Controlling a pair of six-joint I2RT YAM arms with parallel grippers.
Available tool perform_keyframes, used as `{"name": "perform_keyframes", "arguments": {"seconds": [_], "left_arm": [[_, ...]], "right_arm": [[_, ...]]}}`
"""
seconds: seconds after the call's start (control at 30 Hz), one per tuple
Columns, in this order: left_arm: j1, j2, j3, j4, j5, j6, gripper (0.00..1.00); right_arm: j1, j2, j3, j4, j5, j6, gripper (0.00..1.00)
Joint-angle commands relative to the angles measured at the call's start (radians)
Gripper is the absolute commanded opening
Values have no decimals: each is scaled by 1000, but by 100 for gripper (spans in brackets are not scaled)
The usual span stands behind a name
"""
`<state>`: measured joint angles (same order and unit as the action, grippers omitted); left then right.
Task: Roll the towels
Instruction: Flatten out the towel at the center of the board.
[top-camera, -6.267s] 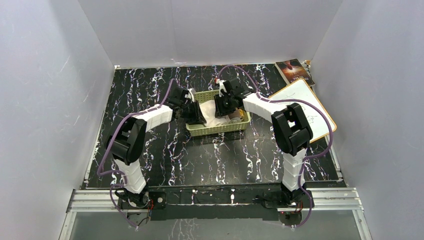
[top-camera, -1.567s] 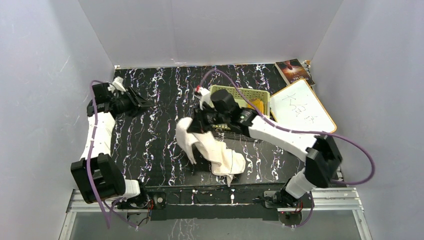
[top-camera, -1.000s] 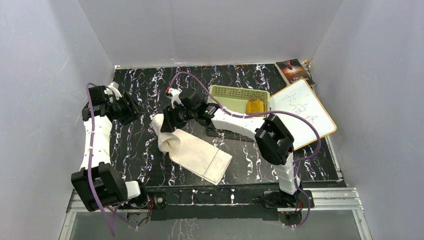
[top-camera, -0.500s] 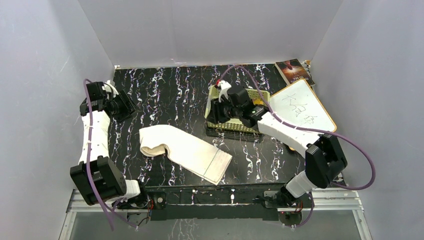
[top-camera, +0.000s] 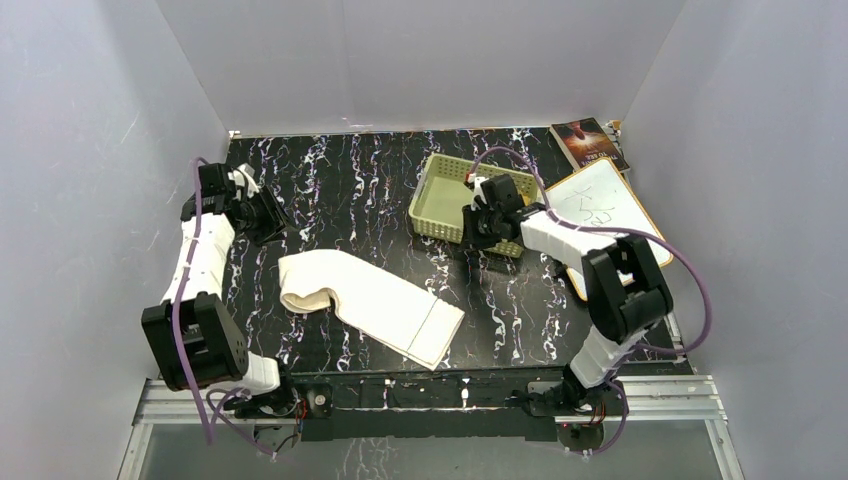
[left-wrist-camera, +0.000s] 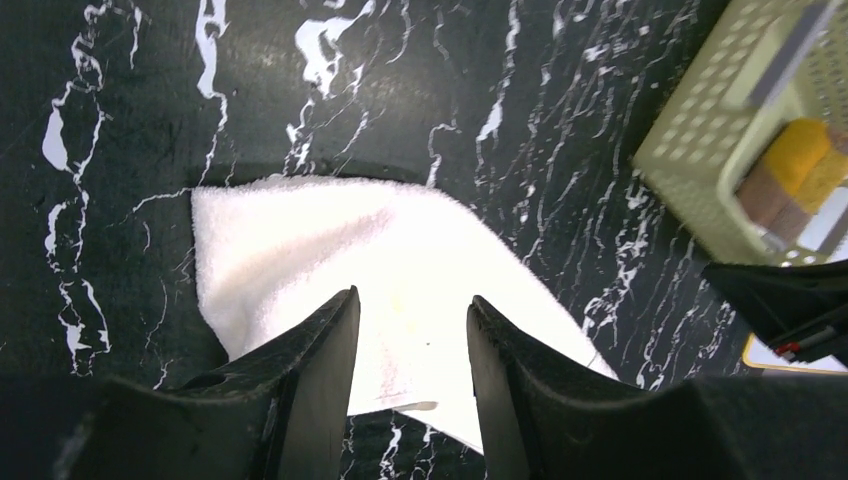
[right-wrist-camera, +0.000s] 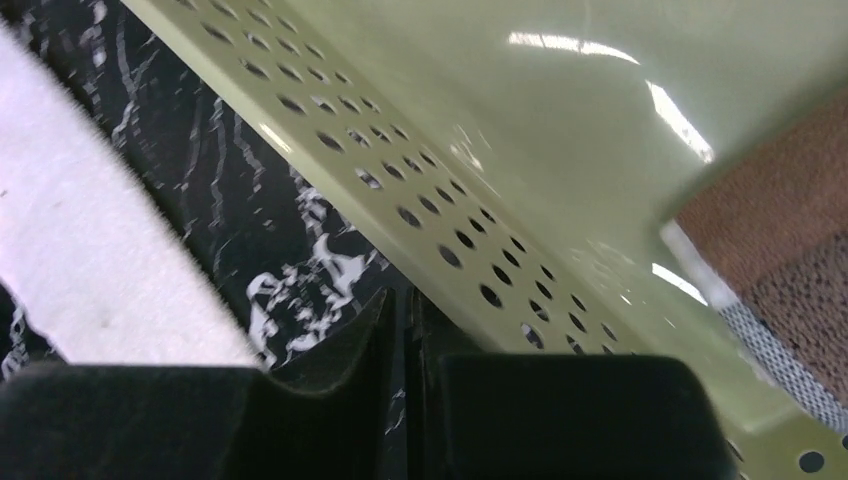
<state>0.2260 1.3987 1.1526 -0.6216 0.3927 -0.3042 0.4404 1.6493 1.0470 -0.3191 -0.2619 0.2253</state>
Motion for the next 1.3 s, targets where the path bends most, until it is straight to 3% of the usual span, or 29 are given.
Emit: {"name": "perform_keyframes", "arguments": {"seconds": [0.0,0.17,0.37,0.53,0.7,0.9,1.27], "left_arm": [[3,45,-20,-15,-42,26,42],[2,88,-2,7,-22,21,43],[2,109,32,-8,-32,34,43],[3,103,12,-6,-50,44,44],[3,120,18,-1,-36,50,44],[3,133,19,3,-28,59,45],[3,107,-6,-10,-22,69,45]], "right_arm": [[-53,84,120,48,2,-40,7],[-87,239,314,60,30,-58,8],[-169,295,451,26,-14,-36,39],[-74,117,217,11,-41,-55,48],[16,-84,-45,-4,-168,-28,63],[58,-196,-138,-91,-231,-67,62],[152,-140,-160,-177,-220,-112,51]]}}
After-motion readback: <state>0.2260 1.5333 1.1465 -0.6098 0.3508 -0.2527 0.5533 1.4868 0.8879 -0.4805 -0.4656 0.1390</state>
